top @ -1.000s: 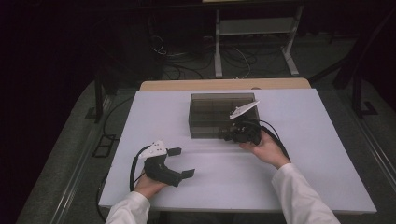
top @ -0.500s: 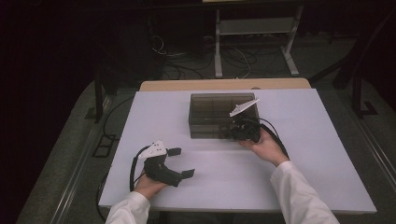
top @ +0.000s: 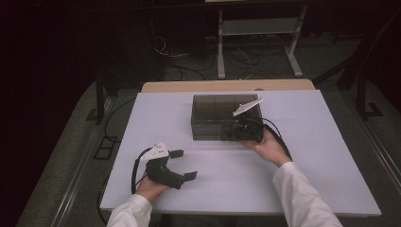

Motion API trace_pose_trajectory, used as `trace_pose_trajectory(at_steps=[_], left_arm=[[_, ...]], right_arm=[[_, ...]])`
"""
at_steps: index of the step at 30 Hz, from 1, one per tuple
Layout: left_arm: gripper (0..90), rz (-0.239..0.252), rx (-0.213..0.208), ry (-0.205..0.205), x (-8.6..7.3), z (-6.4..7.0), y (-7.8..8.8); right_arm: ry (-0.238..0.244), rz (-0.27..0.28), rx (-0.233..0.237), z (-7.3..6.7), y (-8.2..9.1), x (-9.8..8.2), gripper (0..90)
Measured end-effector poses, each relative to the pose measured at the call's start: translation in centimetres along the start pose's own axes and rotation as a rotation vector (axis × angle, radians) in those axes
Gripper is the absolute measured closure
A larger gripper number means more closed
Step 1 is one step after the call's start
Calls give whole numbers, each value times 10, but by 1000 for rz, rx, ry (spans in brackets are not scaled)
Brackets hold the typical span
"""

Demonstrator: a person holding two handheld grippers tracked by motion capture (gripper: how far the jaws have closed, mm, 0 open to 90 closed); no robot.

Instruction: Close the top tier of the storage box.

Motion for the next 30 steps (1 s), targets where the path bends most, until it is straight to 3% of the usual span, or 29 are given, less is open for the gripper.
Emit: trace_pose_trajectory(at_steps=[14,30], left_arm=[[0,-1,-1,1,0,0,-1],[0,0,0,0,0,0,-1]], right_arm=[[-12,14,10,3,-1,1,890],[1,23,45,-7,18,-13,856]])
Point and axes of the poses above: each handheld gripper's, and its own axes: y roughly backward along the jaws, x roughly out of its top, z roughly to its right, the point moved 9 cm from there along -y, roughly forward along the jaws, and after that the axes turned 14 degrees about -y, right-handed, at the moved point
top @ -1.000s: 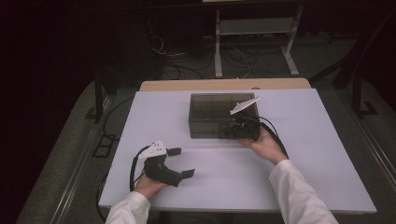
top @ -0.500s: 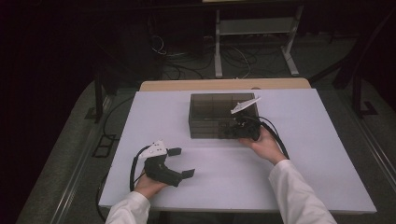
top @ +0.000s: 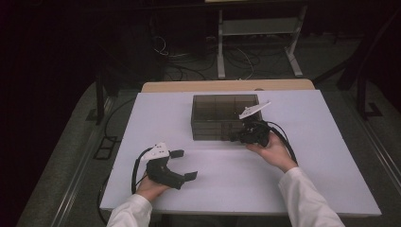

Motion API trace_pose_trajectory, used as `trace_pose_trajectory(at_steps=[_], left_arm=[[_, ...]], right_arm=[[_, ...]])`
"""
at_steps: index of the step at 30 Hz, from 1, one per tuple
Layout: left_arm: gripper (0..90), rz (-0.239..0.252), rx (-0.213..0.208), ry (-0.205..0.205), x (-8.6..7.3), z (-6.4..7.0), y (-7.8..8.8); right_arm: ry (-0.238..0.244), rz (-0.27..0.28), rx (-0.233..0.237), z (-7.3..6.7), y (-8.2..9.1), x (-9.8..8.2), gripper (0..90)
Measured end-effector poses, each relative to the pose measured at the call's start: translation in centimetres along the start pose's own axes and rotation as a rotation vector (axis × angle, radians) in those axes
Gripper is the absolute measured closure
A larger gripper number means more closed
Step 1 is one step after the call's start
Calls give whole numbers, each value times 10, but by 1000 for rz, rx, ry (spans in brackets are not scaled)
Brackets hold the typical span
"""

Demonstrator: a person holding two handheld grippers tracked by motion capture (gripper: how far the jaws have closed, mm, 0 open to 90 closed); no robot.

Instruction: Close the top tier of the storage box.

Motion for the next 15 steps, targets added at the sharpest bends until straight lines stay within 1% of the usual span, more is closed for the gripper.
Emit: trace_pose_trajectory(at_steps=[6,10,15], left_arm=[[0,-2,0,0,0,0,0],[0,-2,0,1,0,0,-1],[0,-1,0,2,0,0,-1]], right_arm=[[-8,17,13,-3,12,-10,805],[-14,33,24,-7,22,-15,748],[-22,65,27,-9,35,-20,692]])
Point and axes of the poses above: each handheld gripper's, and its own axes: y roughly backward along the jaws, x roughly out of its top, z roughly to its right, the point moved 9 cm from there along -y, roughly forward along the jaws, and after that the axes turned 14 degrees about -y, right-handed, at the moved point
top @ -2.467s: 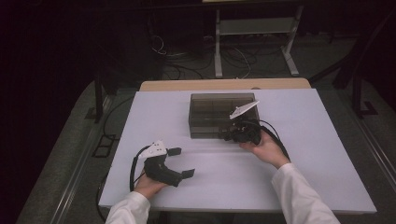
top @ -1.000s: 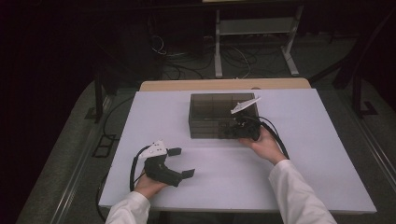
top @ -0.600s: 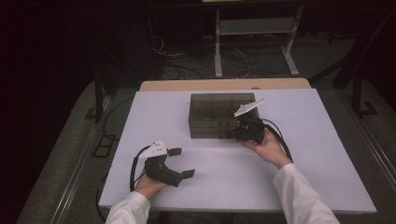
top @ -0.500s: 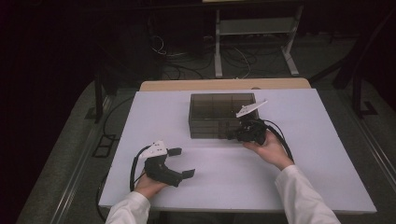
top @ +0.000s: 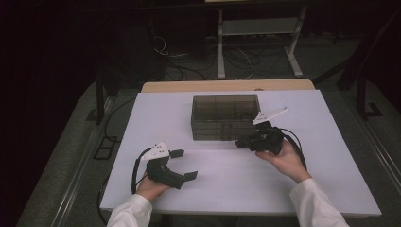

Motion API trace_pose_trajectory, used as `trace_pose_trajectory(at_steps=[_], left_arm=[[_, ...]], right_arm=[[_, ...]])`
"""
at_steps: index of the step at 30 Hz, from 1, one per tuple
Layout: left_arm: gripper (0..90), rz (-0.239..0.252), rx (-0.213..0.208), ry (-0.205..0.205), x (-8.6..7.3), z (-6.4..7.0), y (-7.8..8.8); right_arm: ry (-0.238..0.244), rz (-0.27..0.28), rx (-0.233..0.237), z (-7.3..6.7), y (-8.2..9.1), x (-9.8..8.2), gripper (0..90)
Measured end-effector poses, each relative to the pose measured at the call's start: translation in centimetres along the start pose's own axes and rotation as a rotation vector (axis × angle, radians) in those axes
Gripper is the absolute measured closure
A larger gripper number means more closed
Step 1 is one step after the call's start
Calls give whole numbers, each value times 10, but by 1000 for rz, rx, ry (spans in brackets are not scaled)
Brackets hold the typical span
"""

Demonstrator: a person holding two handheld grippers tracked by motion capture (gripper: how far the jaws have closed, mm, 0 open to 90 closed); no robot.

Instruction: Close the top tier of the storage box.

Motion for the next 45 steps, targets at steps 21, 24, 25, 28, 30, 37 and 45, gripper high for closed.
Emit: trace_pose_trajectory(at_steps=[21,24,25,28,30,37,45], left_arm=[[0,1,-1,-1,0,0,-1],[0,2,-2,0,0,0,-1],[0,2,-2,0,0,0,-1],[0,2,-2,1,0,0,-1],[0,3,-2,0,1,0,-1],[0,6,0,3,1,0,0],[0,7,2,2,1,0,0]], right_arm=[[-78,113,-98,13,43,-30,186],[-90,123,-97,15,47,-35,186],[-93,127,-96,16,48,-37,179],[-112,130,-104,20,50,-42,92],[-116,135,-109,21,52,-47,92],[-147,190,-110,28,66,-59,91],[-179,231,-118,38,79,-73,91]])
Point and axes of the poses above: each handheld gripper's, and its own axes: y roughly backward along the jaws, x roughly out of its top, z roughly to its right, the point moved 9 cm from there along -y, roughly forward along the jaws, and after that the axes turned 14 degrees about -y, right-handed, at the moved point
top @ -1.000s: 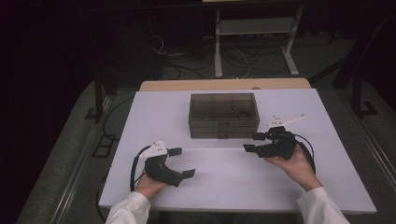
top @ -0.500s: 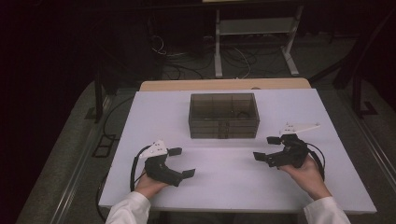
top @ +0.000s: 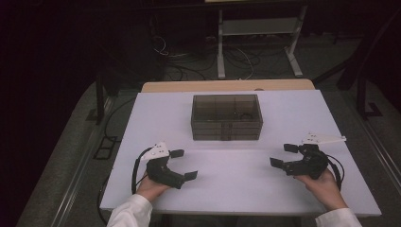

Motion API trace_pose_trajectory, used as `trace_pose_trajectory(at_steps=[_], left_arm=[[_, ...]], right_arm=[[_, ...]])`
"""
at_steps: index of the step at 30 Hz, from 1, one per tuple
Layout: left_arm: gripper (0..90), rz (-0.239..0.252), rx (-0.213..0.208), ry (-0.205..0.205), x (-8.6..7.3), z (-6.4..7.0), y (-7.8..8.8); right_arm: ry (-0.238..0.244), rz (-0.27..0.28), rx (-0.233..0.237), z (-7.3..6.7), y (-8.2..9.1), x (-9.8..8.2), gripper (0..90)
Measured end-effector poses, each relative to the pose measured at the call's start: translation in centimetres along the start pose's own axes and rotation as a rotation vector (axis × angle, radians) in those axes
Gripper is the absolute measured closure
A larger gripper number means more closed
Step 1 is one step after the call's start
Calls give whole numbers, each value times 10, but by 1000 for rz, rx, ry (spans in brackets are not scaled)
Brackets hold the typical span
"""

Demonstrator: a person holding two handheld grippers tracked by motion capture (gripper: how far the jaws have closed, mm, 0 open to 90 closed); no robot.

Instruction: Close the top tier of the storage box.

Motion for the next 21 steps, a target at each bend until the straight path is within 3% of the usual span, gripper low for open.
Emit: trace_pose_trajectory(at_steps=[21], left_arm=[[0,-1,0,-1,0,0,0]], right_arm=[[-30,50,-26,16,21,-19,92]])
Point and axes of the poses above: each handheld gripper's, and its own axes: y roughly backward along the jaws, x roughly out of its top, z roughly to its right, the point moved 9 cm from there along -y, roughly forward along the jaws, and after that the axes turned 14 degrees about -y, right-handed, at the moved point
